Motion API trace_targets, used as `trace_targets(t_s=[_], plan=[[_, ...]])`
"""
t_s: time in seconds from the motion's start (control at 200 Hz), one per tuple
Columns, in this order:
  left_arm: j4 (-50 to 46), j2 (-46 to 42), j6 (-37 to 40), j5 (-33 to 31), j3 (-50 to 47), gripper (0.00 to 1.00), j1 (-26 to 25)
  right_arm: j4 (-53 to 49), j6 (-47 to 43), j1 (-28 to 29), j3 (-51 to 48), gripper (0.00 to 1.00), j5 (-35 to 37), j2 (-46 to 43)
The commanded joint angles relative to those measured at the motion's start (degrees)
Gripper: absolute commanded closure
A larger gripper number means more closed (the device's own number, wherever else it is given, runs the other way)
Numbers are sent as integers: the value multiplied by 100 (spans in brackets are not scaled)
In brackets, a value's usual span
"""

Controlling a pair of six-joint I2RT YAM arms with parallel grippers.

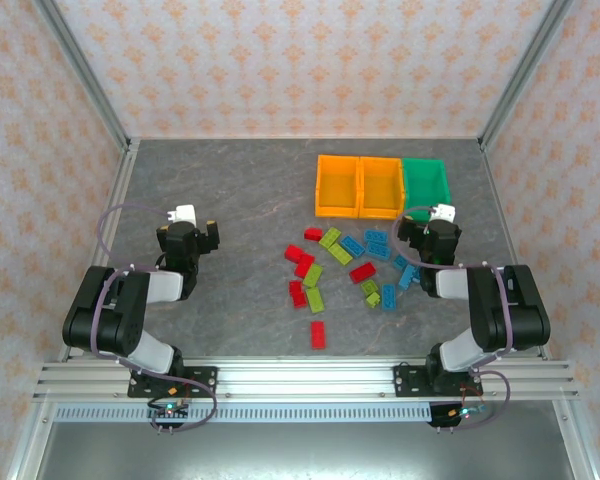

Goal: Sort the legos into containers by color

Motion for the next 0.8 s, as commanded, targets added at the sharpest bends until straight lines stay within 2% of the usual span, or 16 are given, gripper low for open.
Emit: trace_targets(t_s=[0.0,0.05,0.11,0.155,0.215,0.295,0.385,0.46,0.581,0.726,0.796], plan=[[108,-96,118,20,121,0,28,33,83,-43,78,1,75,10],[138,-107,120,37,100,0,32,-100,97,-44,125,1,117,-92],[103,-232,155,30,73,0,15,-863,162,-25,277,1,206,-633],[-149,-590,204,-107,45,0,-55,-1970,561,-21,570,1,562,-1214],[-1145,-1290,213,-305,240,0,-182,-3582,1430,-20,1090,1,846,-1870],[-2342,-2191,52,-268,519,0,-393,-5717,2338,-17,1776,3,234,-2587],[-3697,-3053,-268,-214,1011,0,-902,-7288,2963,66,2350,4,-745,-2919],[-4710,-3543,-445,238,1511,0,-1319,-8117,3184,288,2535,6,-1483,-3124],[-5981,-3846,-265,1227,2324,0,-1869,-9156,3395,964,2678,8,-1625,-3336],[-7421,-3625,1127,2494,3245,0,-2591,-9925,3536,1714,2691,12,-1422,-3264],[-7767,-3478,1862,3118,3355,0,-2839,-10044,3563,1974,2588,12,-1211,-3101]])
